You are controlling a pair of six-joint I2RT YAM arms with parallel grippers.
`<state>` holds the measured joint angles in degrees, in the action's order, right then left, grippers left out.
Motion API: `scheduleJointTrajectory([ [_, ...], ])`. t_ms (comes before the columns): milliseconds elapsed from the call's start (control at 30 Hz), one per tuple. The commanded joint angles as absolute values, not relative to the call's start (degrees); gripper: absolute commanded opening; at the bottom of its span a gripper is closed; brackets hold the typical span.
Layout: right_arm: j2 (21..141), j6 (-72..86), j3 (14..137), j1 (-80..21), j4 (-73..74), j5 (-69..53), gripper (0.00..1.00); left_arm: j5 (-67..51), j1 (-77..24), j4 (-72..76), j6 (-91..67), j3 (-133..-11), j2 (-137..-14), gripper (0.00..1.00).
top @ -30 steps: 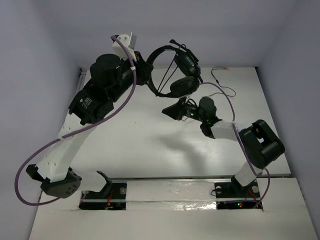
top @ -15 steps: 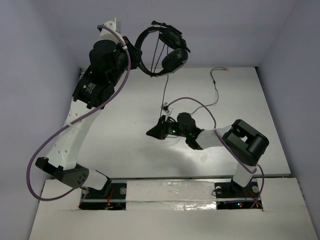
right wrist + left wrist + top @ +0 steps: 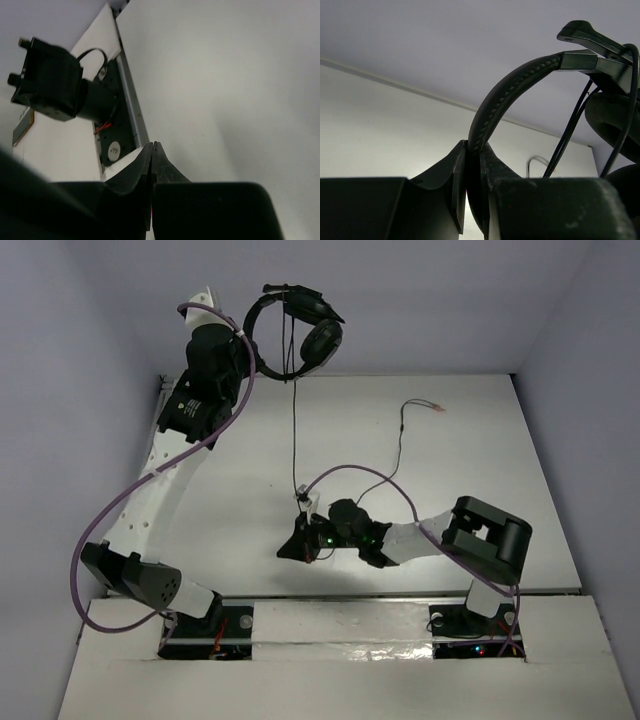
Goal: Wrap the headphones
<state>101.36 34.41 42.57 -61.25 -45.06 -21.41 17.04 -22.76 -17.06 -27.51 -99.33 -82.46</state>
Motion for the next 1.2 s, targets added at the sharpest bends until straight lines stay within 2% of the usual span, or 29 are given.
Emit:
scheduleJointTrajectory([
  [0, 96.77, 32.61, 42.63, -64.24, -40.72, -19.69, 0.00, 25.55, -22.50, -9.14, -27.25, -99.58, -82.26, 0.00],
  [267, 89.84, 27.77, 49.30, -73.91, -21.29, -9.32, 0.00, 31.54, -22.50, -6.51, -24.27, -93.00, -83.76, 0.00],
  [700, 70.76, 21.01, 61.96, -75.06, 13.69, 8.95, 0.00, 39.98, -25.66, -5.88, -14.50, -78.40, -83.85, 0.00],
  [867, 67.50, 21.00, 62.40, -75.06, 17.22, 13.09, 0.00, 40.61, -25.66, -6.24, -14.33, -78.22, -81.83, 0.00],
  [1033, 62.50, 22.06, 60.20, -75.06, 14.51, 13.19, 0.00, 41.22, -25.66, -8.08, -12.83, -79.37, -82.96, 0.00],
  [1167, 60.91, 19.26, 66.34, -75.06, 18.18, 13.96, 0.00, 41.92, -26.80, -7.91, -12.39, -78.57, -85.07, 0.00],
])
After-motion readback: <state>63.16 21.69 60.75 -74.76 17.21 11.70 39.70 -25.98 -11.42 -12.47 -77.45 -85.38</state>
